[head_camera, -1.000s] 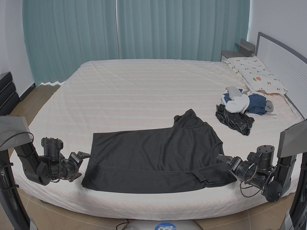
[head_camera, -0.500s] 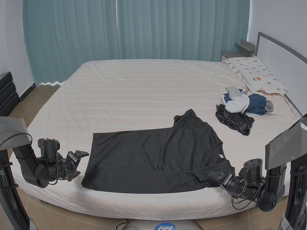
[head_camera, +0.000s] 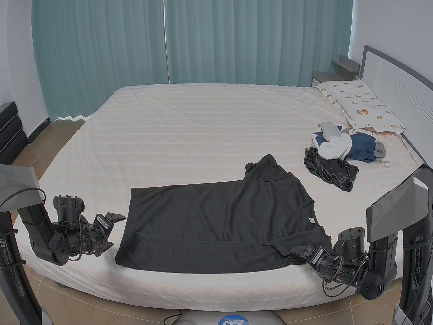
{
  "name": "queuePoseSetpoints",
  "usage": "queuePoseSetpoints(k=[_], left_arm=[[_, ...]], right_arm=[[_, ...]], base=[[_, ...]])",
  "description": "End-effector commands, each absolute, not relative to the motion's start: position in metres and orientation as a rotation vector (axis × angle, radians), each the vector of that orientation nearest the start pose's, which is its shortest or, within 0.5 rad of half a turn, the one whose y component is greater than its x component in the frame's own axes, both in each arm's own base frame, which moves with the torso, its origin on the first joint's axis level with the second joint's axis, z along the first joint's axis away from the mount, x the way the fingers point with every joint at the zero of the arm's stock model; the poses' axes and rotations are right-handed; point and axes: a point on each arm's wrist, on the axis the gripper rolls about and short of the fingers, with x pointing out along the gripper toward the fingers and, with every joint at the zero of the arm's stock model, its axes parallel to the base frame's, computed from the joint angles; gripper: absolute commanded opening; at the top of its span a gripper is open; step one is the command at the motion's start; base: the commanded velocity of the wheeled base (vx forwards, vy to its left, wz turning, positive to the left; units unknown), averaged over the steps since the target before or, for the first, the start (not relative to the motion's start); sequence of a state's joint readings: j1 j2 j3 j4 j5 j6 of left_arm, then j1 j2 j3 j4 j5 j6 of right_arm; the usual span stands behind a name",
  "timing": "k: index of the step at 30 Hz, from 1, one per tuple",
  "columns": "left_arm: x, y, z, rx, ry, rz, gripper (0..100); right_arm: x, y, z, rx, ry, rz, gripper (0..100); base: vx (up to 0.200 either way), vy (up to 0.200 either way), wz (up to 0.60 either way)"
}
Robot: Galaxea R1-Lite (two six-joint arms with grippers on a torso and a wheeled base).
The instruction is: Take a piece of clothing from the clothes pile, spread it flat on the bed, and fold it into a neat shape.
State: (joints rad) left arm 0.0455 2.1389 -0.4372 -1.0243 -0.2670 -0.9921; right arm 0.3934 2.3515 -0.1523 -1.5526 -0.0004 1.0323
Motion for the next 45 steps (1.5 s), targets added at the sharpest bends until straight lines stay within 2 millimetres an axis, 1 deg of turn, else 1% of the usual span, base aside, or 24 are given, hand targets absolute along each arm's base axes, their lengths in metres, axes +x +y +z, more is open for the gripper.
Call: queuePoseSetpoints(k=[1, 3, 9, 10, 20, 29, 33, 34, 45], left_arm=[[0.2927, 0.0071, 0.0054, -1.055, 0.728, 0.139, 100], [0.2927, 0.0075, 0.0054, -1.055, 0.727, 0.14, 100], [0.2927, 0.0071, 0.0049, -1.055, 0.729, 0.14, 100], [0.2923, 0.0071, 0.0047, -1.055, 0.731, 0.141, 100], [0.2923, 0.0071, 0.0047, -1.053, 0.731, 0.14, 100], [0.2925, 0.0071, 0.0035, -1.052, 0.733, 0.142, 100], [0.2925, 0.0071, 0.0035, -1.052, 0.733, 0.142, 100], [0.2925, 0.0071, 0.0035, -1.052, 0.733, 0.142, 100], [0.2925, 0.0071, 0.003, -1.05, 0.734, 0.143, 100]], right_arm=[[0.2382, 0.0961, -0.036, 0.865, 0.747, 0.014, 100], [0.2429, 0.0945, -0.0367, 0.872, 0.734, 0.008, 100], [0.2442, 0.0941, -0.0376, 0.874, 0.73, 0.003, 100], [0.2435, 0.0938, -0.0377, 0.873, 0.733, 0.002, 0], [0.2429, 0.0935, -0.0385, 0.869, 0.736, -0.004, 0], [0.2408, 0.0935, -0.0335, 0.868, 0.729, 0.005, 0], [0.237, 0.0925, -0.0376, 0.859, 0.753, -0.008, 0], [0.2374, 0.0927, -0.0376, 0.86, 0.753, -0.006, 100], [0.241, 0.092, -0.0418, 0.868, 0.749, -0.014, 100]], base=[[0.0, 0.0, 0.0], [0.0, 0.0, 0.0], [0.0, 0.0, 0.0], [0.0, 0.0, 0.0], [0.0, 0.0, 0.0], [0.0, 0.0, 0.0], [0.0, 0.0, 0.0], [0.0, 0.0, 0.0], [0.0, 0.0, 0.0]])
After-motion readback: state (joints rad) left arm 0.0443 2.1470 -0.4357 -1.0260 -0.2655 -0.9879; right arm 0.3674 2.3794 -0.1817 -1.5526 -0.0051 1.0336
